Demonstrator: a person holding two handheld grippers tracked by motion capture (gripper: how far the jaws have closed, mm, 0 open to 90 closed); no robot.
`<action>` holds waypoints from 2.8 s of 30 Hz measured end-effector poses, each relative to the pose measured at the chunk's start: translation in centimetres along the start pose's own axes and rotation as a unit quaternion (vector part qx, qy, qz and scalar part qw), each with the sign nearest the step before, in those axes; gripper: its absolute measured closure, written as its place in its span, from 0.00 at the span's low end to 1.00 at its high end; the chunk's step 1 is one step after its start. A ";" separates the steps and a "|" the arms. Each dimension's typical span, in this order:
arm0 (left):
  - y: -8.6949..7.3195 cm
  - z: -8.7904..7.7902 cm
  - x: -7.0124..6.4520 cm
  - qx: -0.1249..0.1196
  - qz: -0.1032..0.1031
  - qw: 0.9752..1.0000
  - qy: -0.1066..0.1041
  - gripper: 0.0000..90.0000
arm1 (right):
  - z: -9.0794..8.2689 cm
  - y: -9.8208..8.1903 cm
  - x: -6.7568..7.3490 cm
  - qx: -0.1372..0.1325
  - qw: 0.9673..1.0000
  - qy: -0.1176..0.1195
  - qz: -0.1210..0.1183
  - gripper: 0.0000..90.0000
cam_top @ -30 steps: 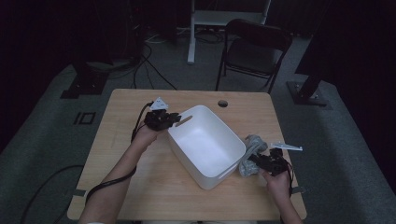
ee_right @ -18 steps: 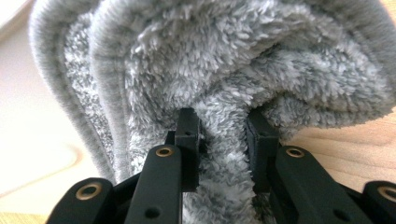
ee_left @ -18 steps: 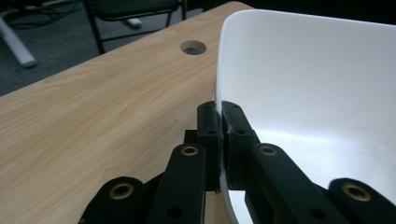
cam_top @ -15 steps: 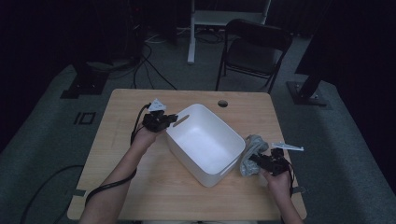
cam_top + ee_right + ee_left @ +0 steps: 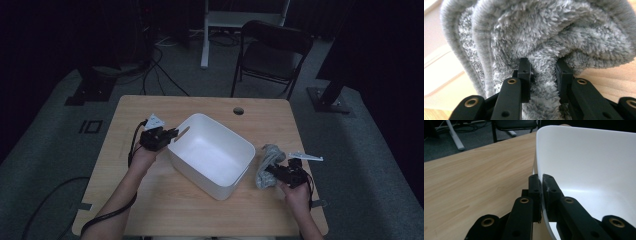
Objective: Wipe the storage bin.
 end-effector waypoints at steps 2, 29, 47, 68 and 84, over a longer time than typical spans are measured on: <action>-0.3 -0.4 -0.2 -0.001 0.005 1.000 0.014 0.94 | -0.9 0.5 0.3 -0.014 1.000 0.004 -0.001 0.80; -1.0 -0.8 -0.5 -0.009 -0.003 1.000 0.023 0.95 | -1.4 3.9 6.2 -0.081 0.994 0.056 -0.037 0.81; -1.1 -0.8 -0.6 -0.013 -0.007 0.999 0.031 0.94 | -1.6 3.5 5.8 -0.078 0.995 0.055 -0.019 0.82; -1.1 -0.7 -0.7 -0.014 -0.007 0.999 0.036 0.93 | -0.2 1.7 6.9 -0.072 0.996 0.027 -0.034 0.83; -1.0 -0.7 -0.2 -0.018 -0.022 0.998 0.056 0.92 | -0.9 3.5 6.5 -0.087 0.995 0.051 -0.021 0.82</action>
Point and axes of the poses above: each handheld gripper's, and its own axes: z roughly forward along the jaws, y roughly out of its top, x roughly to its left, the point moved 5 cm from there along z, roughly forward along the jaws, and after that the axes turned 8 degrees about -y, right-handed, at the moved point
